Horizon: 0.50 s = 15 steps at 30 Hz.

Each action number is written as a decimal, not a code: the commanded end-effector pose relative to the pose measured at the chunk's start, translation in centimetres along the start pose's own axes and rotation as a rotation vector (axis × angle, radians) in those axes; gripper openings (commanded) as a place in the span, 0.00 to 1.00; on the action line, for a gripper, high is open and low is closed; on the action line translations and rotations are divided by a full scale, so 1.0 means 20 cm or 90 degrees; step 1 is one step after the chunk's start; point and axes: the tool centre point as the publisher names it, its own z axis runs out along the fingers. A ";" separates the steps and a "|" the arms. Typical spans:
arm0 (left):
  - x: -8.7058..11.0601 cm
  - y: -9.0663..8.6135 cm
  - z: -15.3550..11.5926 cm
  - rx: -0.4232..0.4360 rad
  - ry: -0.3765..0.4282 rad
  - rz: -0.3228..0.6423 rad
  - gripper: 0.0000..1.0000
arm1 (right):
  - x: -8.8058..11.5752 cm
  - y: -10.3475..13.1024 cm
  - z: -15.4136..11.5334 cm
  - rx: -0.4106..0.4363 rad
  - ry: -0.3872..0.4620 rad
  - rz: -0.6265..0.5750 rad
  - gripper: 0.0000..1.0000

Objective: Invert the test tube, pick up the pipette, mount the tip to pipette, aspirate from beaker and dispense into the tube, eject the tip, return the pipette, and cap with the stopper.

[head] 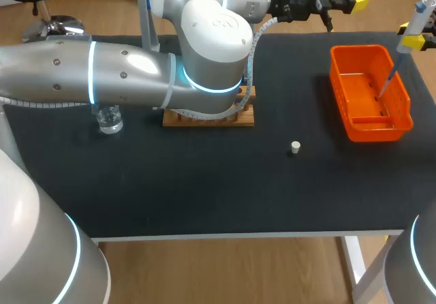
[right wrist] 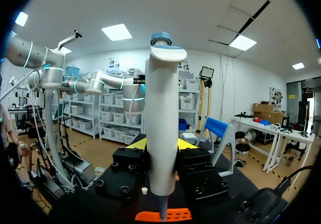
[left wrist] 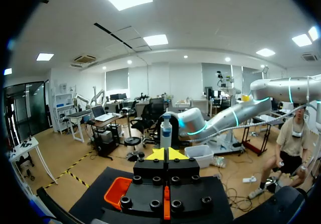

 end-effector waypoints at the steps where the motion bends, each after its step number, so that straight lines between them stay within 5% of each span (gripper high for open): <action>1: 0.00 0.01 0.01 0.006 -0.001 0.000 0.00 | 0.00 0.00 -0.01 0.001 0.003 0.000 0.00; 15: -0.01 -0.02 0.14 0.014 0.024 0.007 0.00 | 0.00 0.00 -0.01 0.001 0.003 0.000 0.00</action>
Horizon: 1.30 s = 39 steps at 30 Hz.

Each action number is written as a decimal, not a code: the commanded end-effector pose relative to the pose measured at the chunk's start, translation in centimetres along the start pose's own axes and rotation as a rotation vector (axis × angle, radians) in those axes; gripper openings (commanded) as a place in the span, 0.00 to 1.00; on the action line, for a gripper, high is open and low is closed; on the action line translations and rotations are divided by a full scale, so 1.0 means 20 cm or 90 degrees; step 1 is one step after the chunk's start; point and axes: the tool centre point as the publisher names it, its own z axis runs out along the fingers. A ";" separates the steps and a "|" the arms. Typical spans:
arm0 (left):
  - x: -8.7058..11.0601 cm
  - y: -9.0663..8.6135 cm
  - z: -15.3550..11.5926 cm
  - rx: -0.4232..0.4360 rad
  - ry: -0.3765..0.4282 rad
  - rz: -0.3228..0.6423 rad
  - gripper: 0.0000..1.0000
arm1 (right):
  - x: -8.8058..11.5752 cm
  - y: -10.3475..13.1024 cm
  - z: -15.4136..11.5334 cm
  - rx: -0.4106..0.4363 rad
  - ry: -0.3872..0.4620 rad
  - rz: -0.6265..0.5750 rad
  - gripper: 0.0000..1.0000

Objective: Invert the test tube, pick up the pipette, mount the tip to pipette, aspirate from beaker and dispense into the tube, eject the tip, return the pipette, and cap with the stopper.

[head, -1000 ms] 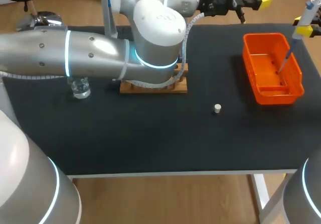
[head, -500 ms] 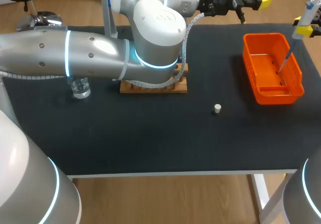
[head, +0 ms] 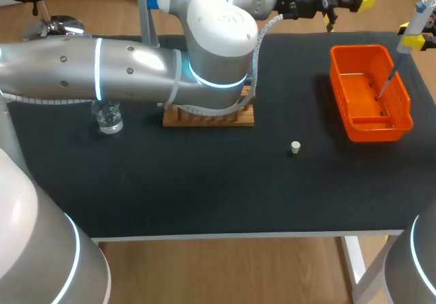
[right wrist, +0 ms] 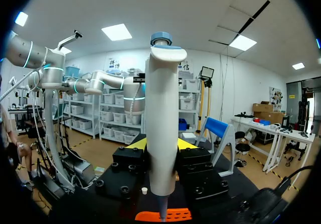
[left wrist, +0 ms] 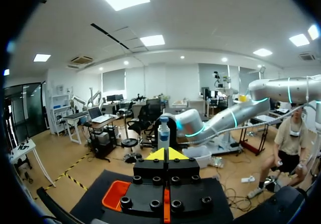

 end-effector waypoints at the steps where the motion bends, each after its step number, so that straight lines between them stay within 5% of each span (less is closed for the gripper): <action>1: -0.02 0.00 0.08 0.010 0.002 0.001 0.00 | 0.00 0.00 -0.01 0.001 0.003 0.000 0.00; 39: -0.02 -0.07 0.39 0.063 0.028 0.014 0.00 | 0.00 0.00 -0.01 0.001 0.003 0.000 0.00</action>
